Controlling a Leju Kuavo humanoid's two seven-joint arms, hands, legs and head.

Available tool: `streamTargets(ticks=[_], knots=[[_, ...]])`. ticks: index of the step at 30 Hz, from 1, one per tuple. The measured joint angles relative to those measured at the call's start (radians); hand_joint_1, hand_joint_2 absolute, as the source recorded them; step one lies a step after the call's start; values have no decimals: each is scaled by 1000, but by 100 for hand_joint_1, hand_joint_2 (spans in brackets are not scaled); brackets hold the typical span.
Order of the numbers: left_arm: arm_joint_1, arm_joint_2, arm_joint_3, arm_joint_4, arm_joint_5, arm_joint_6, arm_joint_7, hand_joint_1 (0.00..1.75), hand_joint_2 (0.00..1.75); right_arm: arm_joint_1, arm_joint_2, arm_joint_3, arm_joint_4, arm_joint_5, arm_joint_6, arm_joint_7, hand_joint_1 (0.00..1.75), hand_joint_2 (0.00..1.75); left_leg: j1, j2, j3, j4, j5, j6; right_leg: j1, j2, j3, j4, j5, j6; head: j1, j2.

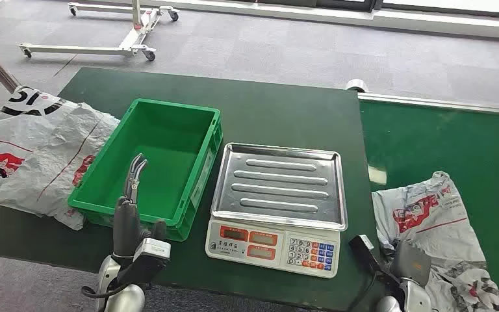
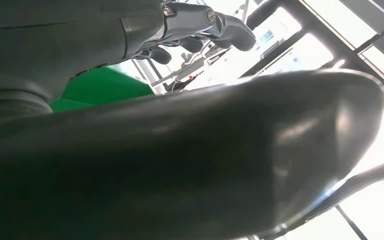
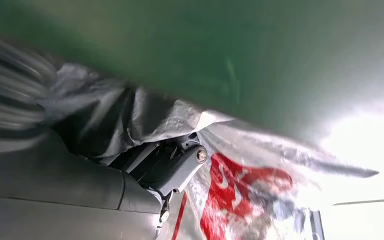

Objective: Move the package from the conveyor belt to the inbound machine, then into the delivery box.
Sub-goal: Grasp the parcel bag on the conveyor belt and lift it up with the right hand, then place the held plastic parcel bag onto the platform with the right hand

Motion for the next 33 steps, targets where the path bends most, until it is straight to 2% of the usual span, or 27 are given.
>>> streamTargets(ticks=[3, 7, 10, 13, 21, 33], knots=[[-4, 0, 1, 2, 1, -4, -2, 0, 0, 34, 22, 3, -110, 6, 0, -15, 175, 175, 0, 1, 0, 0, 0, 0, 0, 0, -1, 0, 1, 0, 0, 0], [-7, -2, 5, 8, 11, -7, -18, 0, 0, 115, 55, 50, -428, 39, 0, 15, 175, 175, 0, 0, -2, 0, 0, -1, 0, 0, -4, 0, 0, -1, 0, 0], [-9, -2, 8, 16, 26, -7, -32, 0, 0, 143, 55, 101, -643, 55, 0, 57, 175, 175, 0, 2, -3, 0, 0, -1, 0, 2, -5, 0, 0, -1, 0, 0], [-12, -2, 10, 22, 35, -7, -38, 0, 0, 149, 51, 132, -775, 59, 0, 68, 175, 175, 0, 3, -3, 0, 0, -1, 0, 3, -5, 0, 0, -1, 0, 0], [-12, -2, 15, 29, 38, -6, -40, 0, 0, 165, 44, 164, -922, 53, 3, 63, 175, 175, 0, 2, -3, 0, 0, -1, 0, 3, -5, 0, 1, 0, 0, 0], [-16, -2, 16, 36, 60, -2, -52, 0, 0, 135, 19, 180, -967, 29, 5, 47, 175, 175, 0, 2, -3, 0, 0, -1, 0, 3, -5, 0, 1, 0, 0, 0]])
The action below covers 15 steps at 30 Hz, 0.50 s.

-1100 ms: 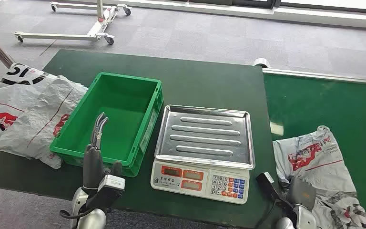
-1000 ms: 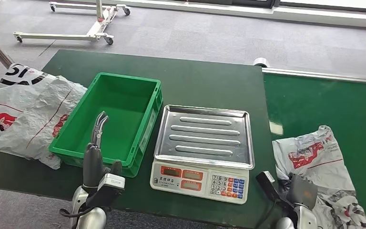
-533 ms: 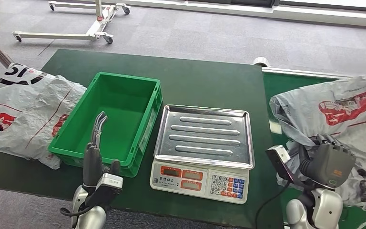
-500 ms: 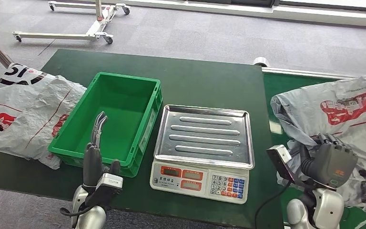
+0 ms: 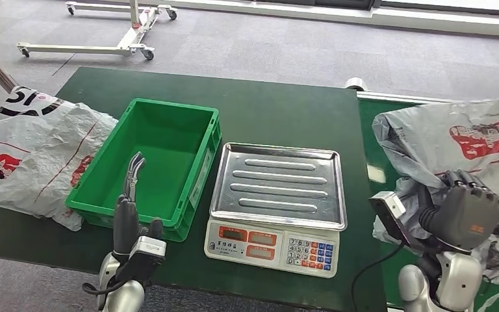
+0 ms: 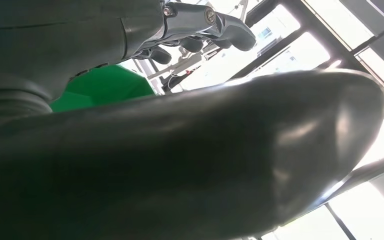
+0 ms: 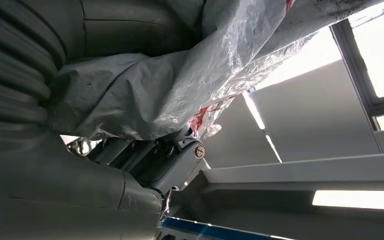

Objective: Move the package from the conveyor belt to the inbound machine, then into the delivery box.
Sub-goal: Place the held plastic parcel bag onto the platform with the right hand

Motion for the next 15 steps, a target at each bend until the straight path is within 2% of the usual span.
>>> streamTargets(ticks=[6, 10, 15], knots=[[-10, -3, 0, 10, 12, -8, -7, 0, 0, -45, -14, 71, 68, -178, 34, -111, 175, 175, 0, 1, 0, 0, 0, 0, 0, 1, 0, 0, 0, 0, 0, 0], [-30, -10, -4, 35, 16, -16, -16, 0, 0, -138, -13, 178, 237, -244, 46, -159, 175, 175, 0, 1, 0, 0, 2, -1, 1, 1, 0, 0, 1, -1, 0, 0], [-51, -19, -23, 71, 28, -17, -27, 0, 0, -270, 3, 309, 433, -264, 64, -161, 175, 175, 0, 0, 0, 0, 4, -1, 1, 0, 0, 0, 2, -2, 0, 0]])
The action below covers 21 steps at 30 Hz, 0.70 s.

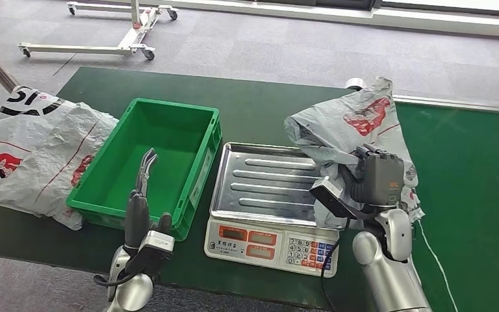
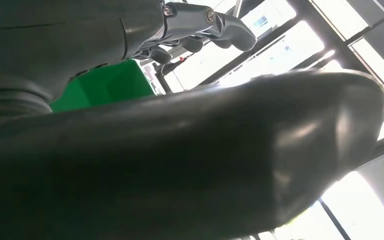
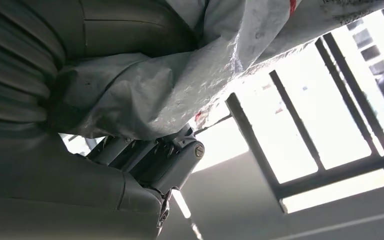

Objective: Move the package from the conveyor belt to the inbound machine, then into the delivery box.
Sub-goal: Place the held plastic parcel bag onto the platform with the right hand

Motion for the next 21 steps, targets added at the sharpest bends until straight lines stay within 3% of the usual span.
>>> streamTargets(ticks=[9, 21], knots=[[-13, -8, -21, 30, 3, 5, -8, 0, 0, -111, 31, 180, 188, 14, 60, 23, 175, 175, 0, 0, -1, 0, 0, 0, 0, 0, -1, 0, 0, 0, 0, 0], [-20, -9, -21, 44, 16, 3, -19, 0, 0, -161, 59, 302, 264, -21, 119, -11, 175, 175, 0, 0, -1, 0, 0, 0, 0, 0, -1, 0, 0, 0, 0, 0]])
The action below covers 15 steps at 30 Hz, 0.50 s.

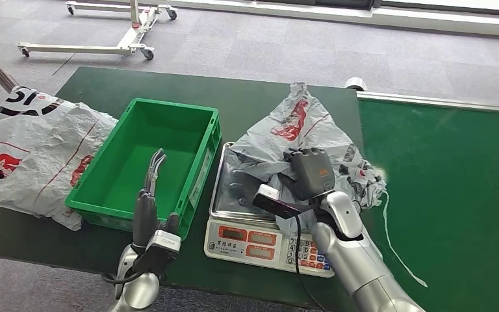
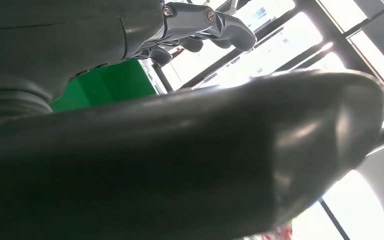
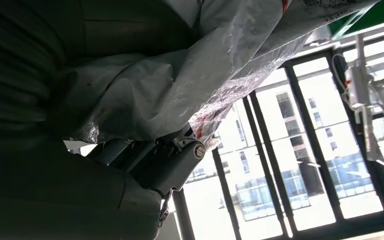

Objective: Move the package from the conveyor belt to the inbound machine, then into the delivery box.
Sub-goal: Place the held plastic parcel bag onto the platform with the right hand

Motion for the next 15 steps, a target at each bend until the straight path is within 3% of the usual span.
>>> streamTargets(ticks=[12, 13, 15], knots=[[-8, 0, 0, 26, 12, -1, -10, 0, 0, 1, 8, 114, -23, -46, 51, -15, 175, 175, 0, 0, 0, 0, 0, 0, 0, 0, 0, 0, 0, 0, 0, 0], [-8, 0, 0, 28, 12, -1, -10, 0, 0, 2, 8, 121, -26, -51, 54, -16, 163, 175, 0, 0, 0, 0, 0, 0, 0, 0, 0, 0, 0, 0, 0, 0], [-9, 0, 0, 29, 13, -1, -10, 0, 0, 2, 8, 132, -29, -56, 58, -16, 75, 175, 0, 0, 0, 0, 0, 0, 0, 0, 0, 0, 0, 0, 0, 0]])
